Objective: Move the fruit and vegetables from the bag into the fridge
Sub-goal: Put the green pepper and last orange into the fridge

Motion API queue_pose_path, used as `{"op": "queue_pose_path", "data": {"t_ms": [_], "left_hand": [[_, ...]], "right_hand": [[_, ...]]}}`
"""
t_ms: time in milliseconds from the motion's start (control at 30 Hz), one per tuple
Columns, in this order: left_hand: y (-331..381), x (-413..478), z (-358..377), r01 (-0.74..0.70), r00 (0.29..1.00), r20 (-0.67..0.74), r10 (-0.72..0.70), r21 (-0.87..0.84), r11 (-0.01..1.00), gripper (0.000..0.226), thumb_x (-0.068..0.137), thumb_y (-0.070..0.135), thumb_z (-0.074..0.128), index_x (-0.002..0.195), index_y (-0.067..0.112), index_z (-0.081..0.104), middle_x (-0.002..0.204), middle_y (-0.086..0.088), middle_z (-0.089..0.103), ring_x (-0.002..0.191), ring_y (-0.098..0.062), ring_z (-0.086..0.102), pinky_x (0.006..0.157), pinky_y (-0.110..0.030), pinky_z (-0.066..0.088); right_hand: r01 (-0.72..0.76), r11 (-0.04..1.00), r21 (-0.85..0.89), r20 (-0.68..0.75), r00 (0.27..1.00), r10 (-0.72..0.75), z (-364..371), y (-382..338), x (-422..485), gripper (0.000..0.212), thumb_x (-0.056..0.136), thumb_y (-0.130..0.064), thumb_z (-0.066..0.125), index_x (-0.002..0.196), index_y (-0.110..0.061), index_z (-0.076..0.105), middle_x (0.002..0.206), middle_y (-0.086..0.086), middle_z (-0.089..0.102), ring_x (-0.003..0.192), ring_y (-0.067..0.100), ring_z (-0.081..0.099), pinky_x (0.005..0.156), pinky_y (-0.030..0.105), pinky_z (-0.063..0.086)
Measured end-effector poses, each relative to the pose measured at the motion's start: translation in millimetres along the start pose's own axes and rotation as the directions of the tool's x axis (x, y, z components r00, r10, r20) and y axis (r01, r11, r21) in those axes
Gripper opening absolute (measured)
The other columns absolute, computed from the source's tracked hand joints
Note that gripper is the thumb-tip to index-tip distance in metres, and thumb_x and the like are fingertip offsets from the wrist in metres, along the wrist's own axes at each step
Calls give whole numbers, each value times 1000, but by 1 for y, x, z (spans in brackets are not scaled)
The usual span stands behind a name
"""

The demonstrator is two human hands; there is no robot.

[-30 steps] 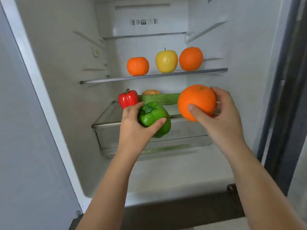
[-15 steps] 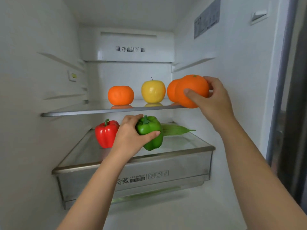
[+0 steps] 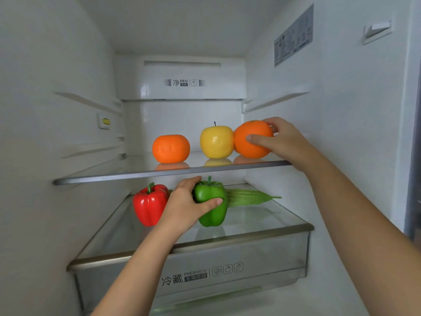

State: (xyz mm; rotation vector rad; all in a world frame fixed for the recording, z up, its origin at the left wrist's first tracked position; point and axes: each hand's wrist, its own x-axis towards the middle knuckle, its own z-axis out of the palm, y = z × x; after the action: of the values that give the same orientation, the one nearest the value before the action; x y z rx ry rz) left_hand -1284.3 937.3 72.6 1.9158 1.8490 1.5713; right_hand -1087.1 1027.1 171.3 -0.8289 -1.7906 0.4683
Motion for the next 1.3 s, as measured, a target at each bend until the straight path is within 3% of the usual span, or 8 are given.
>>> {"op": "queue_pose_path", "data": {"t_ms": [333, 533, 700, 967, 1167, 1300], "left_hand": [[-7, 12, 7, -6, 1000, 18, 5, 6, 1000, 71, 69, 34, 77, 130, 15, 46, 124, -3, 51, 116, -19, 47, 100, -38, 41], [-9, 12, 8, -2, 1000, 12, 2, 3, 1000, 71, 69, 34, 77, 130, 16, 45, 124, -2, 51, 116, -18, 47, 99, -38, 41], [-8, 10, 7, 0, 1000, 19, 0, -2, 1000, 73, 68, 34, 78, 131, 18, 44, 126, -2, 50, 116, -18, 47, 99, -39, 41], [-9, 6, 8, -2, 1000, 25, 2, 7, 1000, 77, 70, 35, 77, 136, 19, 40, 134, -2, 46, 122, -16, 42, 103, -38, 38], [-7, 1, 4, -24, 1000, 2, 24, 9, 1000, 80, 70, 31, 77, 137, 16, 37, 138, -1, 42, 117, -7, 40, 100, -23, 34], [-4, -5, 3, -53, 998, -37, 54, 39, 998, 78, 71, 28, 78, 137, 14, 38, 137, -3, 42, 114, -4, 38, 94, -12, 28]], "right_hand": [[-30, 1000, 7, 135, 990, 29, -7, 18, 27, 63, 78, -28, 70, 133, -18, 40, 130, 10, 43, 109, 24, 49, 91, 41, 47], [-31, 999, 10, 145, 989, 30, -6, 22, 27, 67, 77, -28, 71, 134, -19, 37, 131, 9, 41, 107, 23, 48, 87, 37, 46], [-1, 1000, -11, 121, 993, 3, -6, 22, 26, 70, 78, -27, 71, 137, -19, 34, 133, 11, 40, 103, 20, 45, 80, 31, 40], [27, 999, -25, 65, 998, -25, -6, 22, 24, 70, 77, -27, 72, 137, -19, 35, 135, 10, 41, 105, 18, 44, 81, 31, 40], [75, 995, -70, -52, 995, -79, -5, 20, 17, 67, 76, -27, 72, 134, -19, 39, 138, 9, 43, 120, 22, 44, 93, 34, 39], [94, 986, -139, -163, 980, -116, -2, 14, 5, 62, 79, -28, 69, 133, -18, 41, 137, 6, 44, 122, 21, 42, 89, 28, 33]]}}
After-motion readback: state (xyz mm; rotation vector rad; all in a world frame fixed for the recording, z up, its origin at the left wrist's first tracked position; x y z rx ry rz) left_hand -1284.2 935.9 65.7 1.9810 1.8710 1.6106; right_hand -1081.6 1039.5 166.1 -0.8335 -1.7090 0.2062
